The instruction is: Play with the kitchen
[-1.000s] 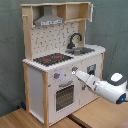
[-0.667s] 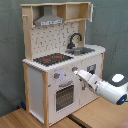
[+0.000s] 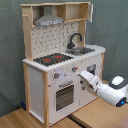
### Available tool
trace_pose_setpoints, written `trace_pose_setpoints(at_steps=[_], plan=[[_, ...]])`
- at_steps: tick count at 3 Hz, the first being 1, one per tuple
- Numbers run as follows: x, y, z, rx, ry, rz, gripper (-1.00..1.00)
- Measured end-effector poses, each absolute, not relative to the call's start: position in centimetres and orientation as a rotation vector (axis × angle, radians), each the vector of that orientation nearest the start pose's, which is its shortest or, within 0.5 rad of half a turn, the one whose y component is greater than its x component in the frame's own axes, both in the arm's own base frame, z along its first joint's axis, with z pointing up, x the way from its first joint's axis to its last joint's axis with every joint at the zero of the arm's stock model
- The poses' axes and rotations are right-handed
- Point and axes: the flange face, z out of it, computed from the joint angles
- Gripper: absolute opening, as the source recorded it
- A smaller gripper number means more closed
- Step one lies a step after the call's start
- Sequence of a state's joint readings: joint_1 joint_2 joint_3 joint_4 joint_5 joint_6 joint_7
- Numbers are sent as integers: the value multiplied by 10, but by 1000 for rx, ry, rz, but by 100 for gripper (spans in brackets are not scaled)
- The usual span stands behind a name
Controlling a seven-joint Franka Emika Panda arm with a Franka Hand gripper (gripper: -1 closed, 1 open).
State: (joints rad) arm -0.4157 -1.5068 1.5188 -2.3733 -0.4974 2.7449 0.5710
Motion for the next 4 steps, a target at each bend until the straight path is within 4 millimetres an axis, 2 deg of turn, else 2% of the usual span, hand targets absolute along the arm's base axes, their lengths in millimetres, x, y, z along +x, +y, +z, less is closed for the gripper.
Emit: trace_pose_setpoints(at_steps=[2,4], plan=[[206,479,324,1368,876,1510,100],[236,461,317,1496,751,1603,100]])
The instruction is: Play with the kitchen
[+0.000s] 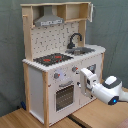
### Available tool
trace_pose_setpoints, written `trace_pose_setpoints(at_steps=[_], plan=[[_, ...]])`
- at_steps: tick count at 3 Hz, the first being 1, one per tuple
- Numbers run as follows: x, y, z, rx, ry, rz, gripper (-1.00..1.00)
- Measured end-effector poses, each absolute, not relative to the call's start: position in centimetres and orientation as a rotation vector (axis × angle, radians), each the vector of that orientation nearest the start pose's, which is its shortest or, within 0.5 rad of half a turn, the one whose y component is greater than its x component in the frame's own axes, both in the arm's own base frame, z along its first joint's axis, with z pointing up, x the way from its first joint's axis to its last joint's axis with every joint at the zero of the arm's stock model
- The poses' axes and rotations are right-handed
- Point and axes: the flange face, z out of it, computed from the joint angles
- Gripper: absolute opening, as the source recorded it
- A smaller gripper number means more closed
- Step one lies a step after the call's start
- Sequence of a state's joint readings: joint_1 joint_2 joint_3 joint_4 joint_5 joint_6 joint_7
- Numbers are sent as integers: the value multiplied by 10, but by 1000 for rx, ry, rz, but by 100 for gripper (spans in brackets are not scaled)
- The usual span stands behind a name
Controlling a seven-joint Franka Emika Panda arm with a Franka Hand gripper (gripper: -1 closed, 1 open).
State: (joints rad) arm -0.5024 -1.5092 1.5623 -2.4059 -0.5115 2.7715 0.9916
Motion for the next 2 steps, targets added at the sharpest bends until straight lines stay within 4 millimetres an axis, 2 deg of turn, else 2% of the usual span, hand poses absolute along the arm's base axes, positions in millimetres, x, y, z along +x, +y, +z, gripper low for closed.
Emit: trace_pose_setpoints(at_steps=[2], plan=[[266,439,290,1627,670,1659,100]])
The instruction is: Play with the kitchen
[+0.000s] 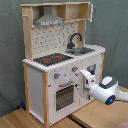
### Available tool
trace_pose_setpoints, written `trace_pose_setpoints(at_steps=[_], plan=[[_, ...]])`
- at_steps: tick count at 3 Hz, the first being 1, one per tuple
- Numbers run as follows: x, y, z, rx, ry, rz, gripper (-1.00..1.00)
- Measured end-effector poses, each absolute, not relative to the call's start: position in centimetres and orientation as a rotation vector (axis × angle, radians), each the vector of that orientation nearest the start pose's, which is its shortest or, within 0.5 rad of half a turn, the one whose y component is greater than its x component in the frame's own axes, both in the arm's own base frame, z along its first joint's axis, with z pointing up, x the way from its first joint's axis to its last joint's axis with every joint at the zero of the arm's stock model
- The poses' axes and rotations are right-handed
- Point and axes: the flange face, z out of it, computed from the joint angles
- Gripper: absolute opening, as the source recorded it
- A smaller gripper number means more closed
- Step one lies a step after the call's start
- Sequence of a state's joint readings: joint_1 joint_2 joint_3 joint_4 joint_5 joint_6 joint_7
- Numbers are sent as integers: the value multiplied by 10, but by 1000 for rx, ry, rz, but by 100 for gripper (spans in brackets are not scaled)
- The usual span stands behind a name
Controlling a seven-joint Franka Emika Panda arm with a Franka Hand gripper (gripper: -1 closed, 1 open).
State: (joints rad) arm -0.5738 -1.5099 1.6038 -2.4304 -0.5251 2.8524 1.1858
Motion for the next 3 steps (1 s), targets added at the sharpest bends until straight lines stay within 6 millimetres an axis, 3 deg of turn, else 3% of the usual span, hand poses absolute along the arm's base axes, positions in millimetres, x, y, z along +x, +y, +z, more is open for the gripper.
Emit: trace_pose_setpoints(at_steps=[3], plan=[[326,410,256,1799,623,1648,100]])
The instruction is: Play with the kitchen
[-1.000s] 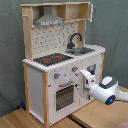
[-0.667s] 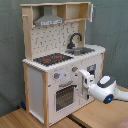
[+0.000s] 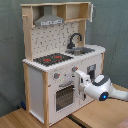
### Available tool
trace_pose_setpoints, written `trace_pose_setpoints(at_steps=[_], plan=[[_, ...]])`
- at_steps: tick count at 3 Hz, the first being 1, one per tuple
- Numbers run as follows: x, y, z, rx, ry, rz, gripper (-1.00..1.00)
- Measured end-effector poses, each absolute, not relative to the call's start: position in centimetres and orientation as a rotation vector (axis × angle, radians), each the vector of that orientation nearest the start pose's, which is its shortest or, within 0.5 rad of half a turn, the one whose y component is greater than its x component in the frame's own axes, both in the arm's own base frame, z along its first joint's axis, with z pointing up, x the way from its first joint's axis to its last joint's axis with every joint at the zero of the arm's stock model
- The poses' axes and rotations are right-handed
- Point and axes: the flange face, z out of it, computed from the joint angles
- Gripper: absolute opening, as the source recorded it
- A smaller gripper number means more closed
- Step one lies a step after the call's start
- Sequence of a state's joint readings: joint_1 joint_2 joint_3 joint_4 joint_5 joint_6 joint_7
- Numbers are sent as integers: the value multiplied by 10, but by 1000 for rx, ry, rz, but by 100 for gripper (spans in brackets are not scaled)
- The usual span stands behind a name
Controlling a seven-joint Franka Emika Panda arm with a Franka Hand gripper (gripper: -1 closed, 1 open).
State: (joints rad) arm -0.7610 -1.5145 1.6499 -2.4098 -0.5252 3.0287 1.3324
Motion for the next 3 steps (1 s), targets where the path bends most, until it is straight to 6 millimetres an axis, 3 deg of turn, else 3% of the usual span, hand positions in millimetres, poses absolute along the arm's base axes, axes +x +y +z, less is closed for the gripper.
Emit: trace_pose_setpoints(at_steps=[1,2,3], plan=[[341,424,241,1801,668,1625,100],[344,425,242,1801,665,1627,100],[344,425,242,1801,666,1627,-100]])
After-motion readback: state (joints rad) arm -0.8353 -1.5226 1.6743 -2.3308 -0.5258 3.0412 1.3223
